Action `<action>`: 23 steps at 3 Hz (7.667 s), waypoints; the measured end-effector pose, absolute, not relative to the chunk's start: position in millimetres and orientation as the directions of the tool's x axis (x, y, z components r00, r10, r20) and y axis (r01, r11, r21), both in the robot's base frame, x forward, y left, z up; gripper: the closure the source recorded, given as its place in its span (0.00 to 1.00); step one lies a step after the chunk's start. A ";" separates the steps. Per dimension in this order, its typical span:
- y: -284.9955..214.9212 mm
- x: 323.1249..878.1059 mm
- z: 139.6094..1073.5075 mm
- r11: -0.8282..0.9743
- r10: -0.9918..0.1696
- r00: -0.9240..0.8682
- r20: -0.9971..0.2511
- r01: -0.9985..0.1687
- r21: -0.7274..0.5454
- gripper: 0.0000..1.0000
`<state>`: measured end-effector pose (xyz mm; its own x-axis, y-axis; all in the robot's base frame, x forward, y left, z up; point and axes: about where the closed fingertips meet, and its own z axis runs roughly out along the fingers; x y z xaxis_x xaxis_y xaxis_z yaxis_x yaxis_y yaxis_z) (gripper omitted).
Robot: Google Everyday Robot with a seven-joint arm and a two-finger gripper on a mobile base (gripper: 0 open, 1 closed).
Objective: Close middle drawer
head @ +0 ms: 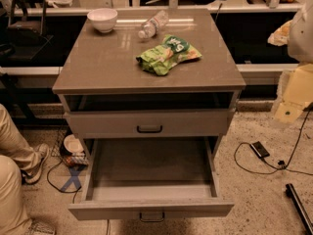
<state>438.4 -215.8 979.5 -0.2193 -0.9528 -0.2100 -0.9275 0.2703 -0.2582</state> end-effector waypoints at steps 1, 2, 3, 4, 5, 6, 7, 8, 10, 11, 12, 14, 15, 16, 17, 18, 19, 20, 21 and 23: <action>-215.8 438.4 979.5 0.270 -0.953 -0.219 -0.210 -0.928 -0.258 0.00; -211.7 429.7 953.6 0.312 -0.937 -0.266 -0.227 -0.928 -0.202 0.00; -193.1 402.5 895.2 0.491 -0.827 -0.445 -0.345 -0.869 -0.055 0.00; -165.1 375.0 839.6 0.624 -0.657 -0.598 -0.459 -0.773 0.114 0.00; -150.7 362.8 811.0 0.670 -0.554 -0.662 -0.505 -0.714 0.200 0.00; -150.3 363.2 810.8 0.671 -0.553 -0.662 -0.506 -0.714 0.201 0.00; -149.7 365.0 790.5 0.690 -0.552 -0.690 -0.468 -0.693 0.208 0.00; -153.6 362.9 728.6 0.716 -0.524 -0.750 -0.403 -0.644 0.268 0.00; -157.7 348.3 600.1 0.738 -0.481 -0.840 -0.253 -0.543 0.400 0.00; -152.4 343.5 557.8 0.740 -0.444 -0.867 -0.225 -0.496 0.454 0.00; -147.2 341.1 523.8 0.736 -0.427 -0.881 -0.202 -0.469 0.488 0.00; -136.3 345.4 462.6 0.734 -0.413 -0.896 -0.166 -0.435 0.521 0.00; -130.3 364.3 423.3 0.748 -0.400 -0.901 -0.170 -0.428 0.508 0.24; -127.9 384.0 402.0 0.762 -0.387 -0.903 -0.186 -0.427 0.487 0.47; -119.7 425.4 385.6 0.772 -0.375 -0.895 -0.241 -0.445 0.453 0.70; -99.6 476.4 375.3 0.768 -0.352 -0.877 -0.328 -0.471 0.434 0.94; -97.9 486.3 374.9 0.770 -0.344 -0.874 -0.343 -0.471 0.430 1.00; -97.9 486.3 374.9 0.770 -0.344 -0.874 -0.343 -0.471 0.430 1.00; -101.1 491.9 374.9 0.777 -0.335 -0.871 -0.358 -0.471 0.418 1.00; -122.0 537.8 380.0 0.812 -0.284 -0.842 -0.459 -0.466 0.352 1.00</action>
Offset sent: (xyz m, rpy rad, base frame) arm -0.0655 0.0371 -0.1963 0.2440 0.4218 -0.2922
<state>537.8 -122.0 380.0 -0.8420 -0.2841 -0.4587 -0.4656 0.8121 0.3517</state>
